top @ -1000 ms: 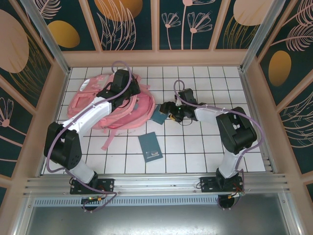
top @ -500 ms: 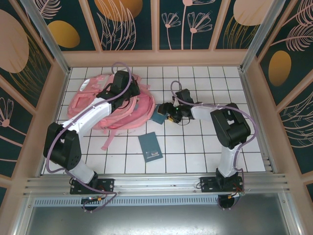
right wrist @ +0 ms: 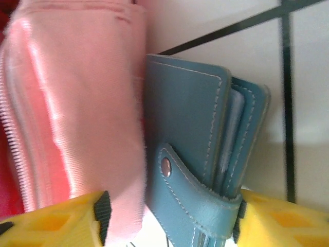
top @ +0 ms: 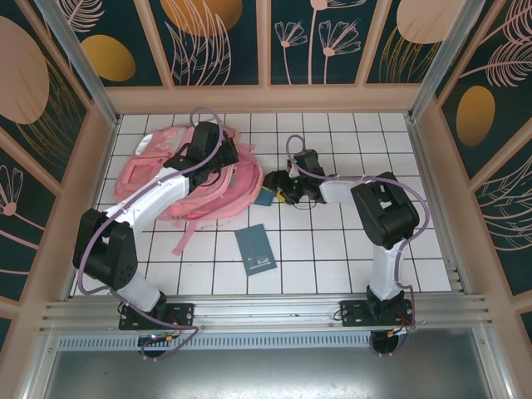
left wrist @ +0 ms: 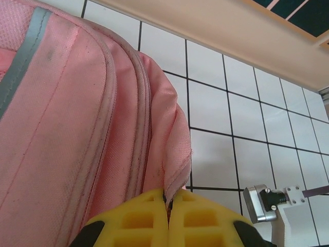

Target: Pack the student bag

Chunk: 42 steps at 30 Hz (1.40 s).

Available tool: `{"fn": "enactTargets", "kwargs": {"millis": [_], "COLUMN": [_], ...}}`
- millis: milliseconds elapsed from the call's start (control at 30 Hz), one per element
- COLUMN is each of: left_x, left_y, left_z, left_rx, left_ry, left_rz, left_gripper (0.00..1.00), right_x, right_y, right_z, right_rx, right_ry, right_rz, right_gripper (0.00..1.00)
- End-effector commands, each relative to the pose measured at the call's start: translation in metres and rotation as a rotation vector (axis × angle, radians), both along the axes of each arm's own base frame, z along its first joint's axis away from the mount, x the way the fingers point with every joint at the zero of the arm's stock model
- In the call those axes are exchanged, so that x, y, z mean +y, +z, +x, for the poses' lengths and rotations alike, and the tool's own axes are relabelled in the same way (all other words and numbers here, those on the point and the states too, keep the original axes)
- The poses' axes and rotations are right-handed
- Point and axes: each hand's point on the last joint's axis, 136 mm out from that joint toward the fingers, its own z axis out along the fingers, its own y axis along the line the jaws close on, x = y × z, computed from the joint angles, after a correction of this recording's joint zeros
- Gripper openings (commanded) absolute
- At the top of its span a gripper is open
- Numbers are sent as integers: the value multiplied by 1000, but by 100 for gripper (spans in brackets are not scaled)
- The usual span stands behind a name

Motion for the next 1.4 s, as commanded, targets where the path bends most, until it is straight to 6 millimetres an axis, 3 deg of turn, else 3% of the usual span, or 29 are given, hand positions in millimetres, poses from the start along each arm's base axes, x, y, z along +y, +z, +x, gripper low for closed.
{"fn": "enactTargets", "kwargs": {"millis": [0,300,567,700,767,967,1167,1267,1367], "left_x": [0,3,4,10,16,38,55,63,71], "left_y": [9,14,20,33,43,77,109,119,131], "left_z": [-1,-3,-2,-2,-3,-8,-16,-23,-31], "left_rx": [-25,-35,-44,-66,-88,-145,-179,-188,-206], "left_ry": [3,10,11,21,33,75,96,96,101], "left_rz": [-34,-26,-22,10,31,61,55,59,63], "left_gripper": [0,0,0,0,0,0,0,0,0], "right_x": [20,20,16,5,-7,-45,-76,-83,-77], "right_y": [29,15,-4,-2,0,19,52,77,108], "right_z": [6,3,0,2,3,1,3,5,3], "right_rx": [-55,-33,-12,-41,-57,-141,-243,-305,-372], "right_ry": [10,12,26,11,-10,-63,-127,-151,-142], "right_rz": [164,161,95,35,-20,-212,-360,-386,-349], "right_gripper": [55,21,21,6,3,0,0,0,0]}}
